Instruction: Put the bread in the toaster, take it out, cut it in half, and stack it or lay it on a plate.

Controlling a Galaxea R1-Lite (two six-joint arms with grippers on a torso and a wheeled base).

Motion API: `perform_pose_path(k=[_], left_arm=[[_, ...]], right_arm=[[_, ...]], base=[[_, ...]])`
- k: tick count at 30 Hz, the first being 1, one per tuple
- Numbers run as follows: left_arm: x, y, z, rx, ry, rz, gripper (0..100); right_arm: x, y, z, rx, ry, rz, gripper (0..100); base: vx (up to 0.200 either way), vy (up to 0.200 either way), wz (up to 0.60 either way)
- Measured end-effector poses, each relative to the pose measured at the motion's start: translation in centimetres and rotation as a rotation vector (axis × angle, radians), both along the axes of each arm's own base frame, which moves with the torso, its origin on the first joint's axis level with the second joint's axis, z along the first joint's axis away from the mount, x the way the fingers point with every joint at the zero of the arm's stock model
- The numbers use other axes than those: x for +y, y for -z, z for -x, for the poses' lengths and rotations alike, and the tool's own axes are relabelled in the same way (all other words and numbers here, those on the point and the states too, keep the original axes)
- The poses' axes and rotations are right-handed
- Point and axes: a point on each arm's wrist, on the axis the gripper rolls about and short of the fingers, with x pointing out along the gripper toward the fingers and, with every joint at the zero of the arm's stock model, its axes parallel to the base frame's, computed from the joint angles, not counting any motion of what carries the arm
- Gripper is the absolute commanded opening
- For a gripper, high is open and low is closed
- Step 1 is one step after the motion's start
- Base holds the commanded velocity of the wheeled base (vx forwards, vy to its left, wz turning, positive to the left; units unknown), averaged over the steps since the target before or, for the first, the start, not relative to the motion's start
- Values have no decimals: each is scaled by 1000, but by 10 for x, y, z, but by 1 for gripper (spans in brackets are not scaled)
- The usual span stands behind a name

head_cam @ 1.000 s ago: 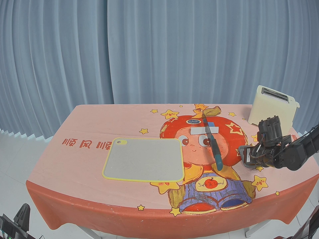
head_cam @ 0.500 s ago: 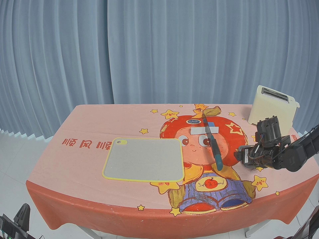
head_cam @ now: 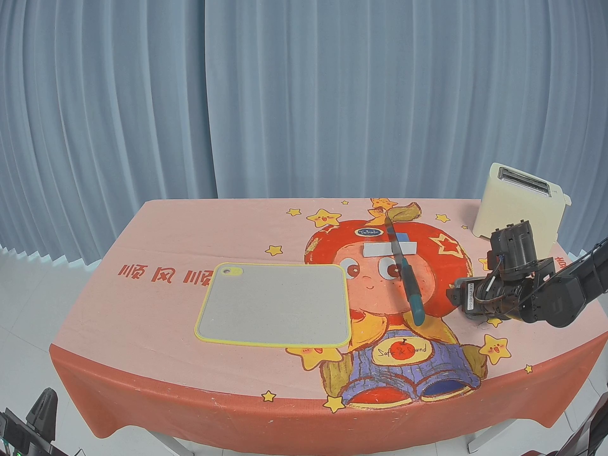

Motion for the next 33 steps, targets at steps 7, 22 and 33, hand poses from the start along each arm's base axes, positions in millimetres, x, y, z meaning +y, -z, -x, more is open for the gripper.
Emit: perform_pose_path(k=[7,22,33], left_arm=[[0,0,0,0,0,0,0],[0,0,0,0,0,0,0],[0,0,0,0,0,0,0]], right_arm=[[0,0,0,-1,0,-1,100],[-4,-7,7,-16,-4,-11,100],[-6,-13,12,-28,-28,-41,100]], base=[[0,0,0],[0,0,0],[0,0,0]])
